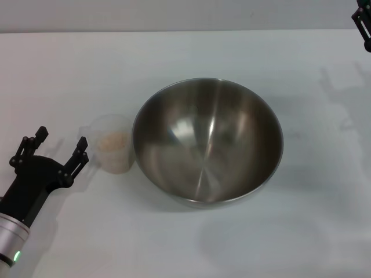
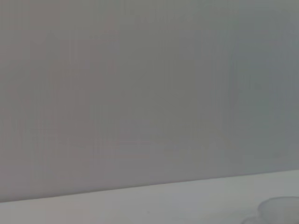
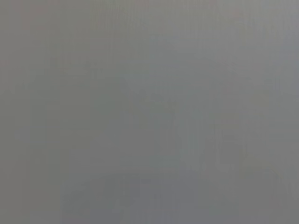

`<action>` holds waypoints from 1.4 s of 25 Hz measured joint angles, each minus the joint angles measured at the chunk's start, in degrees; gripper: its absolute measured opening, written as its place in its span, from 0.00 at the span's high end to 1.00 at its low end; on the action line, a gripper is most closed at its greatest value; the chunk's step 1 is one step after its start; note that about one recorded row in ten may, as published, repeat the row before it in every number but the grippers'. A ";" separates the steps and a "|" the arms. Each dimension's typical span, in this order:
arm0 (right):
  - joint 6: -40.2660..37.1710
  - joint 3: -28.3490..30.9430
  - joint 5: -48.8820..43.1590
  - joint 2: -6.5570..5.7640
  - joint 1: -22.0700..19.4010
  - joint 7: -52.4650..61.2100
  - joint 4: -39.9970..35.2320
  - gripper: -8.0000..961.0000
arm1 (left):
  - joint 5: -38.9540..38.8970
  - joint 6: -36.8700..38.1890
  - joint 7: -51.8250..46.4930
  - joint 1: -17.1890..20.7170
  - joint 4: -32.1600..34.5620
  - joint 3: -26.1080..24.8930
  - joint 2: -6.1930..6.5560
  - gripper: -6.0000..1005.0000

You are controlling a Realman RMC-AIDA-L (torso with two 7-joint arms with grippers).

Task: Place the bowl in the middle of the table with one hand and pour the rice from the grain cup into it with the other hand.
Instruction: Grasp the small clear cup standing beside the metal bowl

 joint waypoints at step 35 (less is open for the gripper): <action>1.90 0.12 0.45 0.09 0.41 0.00 0.00 0.15 | 0.00 -4.75 0.01 -3.28 -0.19 -3.47 0.04 0.24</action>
